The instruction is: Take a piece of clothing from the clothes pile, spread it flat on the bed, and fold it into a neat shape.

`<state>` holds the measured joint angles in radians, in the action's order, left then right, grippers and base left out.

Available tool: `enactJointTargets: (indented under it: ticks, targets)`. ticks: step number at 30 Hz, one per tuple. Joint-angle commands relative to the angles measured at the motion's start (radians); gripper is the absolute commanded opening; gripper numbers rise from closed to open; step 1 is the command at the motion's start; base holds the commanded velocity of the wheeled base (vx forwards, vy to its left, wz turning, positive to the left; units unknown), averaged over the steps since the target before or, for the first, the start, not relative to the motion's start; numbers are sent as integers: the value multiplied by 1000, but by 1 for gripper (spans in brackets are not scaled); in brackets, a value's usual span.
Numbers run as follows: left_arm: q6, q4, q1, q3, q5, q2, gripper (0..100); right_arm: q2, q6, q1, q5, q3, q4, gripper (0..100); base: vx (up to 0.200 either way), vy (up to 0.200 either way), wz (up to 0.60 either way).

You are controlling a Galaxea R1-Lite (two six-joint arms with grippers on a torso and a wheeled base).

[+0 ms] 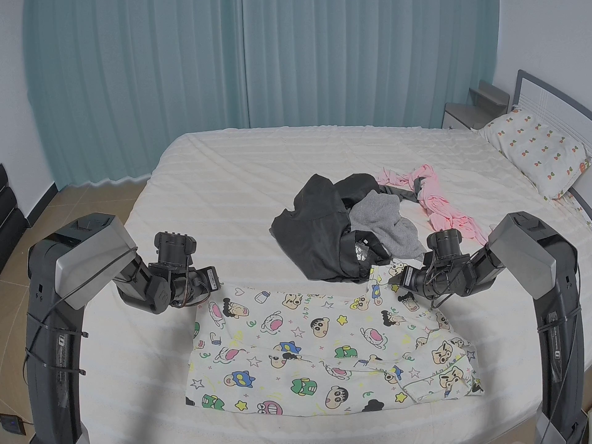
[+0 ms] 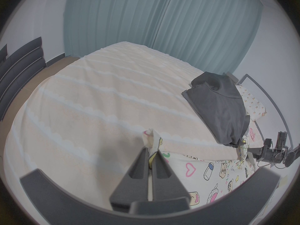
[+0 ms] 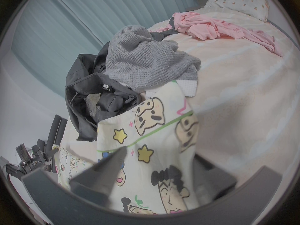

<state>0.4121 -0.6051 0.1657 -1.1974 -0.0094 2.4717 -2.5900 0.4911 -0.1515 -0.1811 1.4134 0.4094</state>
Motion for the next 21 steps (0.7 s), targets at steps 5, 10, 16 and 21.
enactJointTargets:
  ticks: [5,10,16,21]
  targets:
    - [1,-2,0,12,0,-13,0,24,52,23,-3,-2,3,0,0,0,0]
    - [1,-4,0,33,3,-54,0,57,58,46,-38,-36,14,0,0,0,0]
    - [2,-5,-2,70,6,-109,0,106,77,72,-117,-129,137,0,0,0,0]
    - [2,-8,-3,110,5,-145,0,129,75,87,-182,-214,224,0,0,0,0]
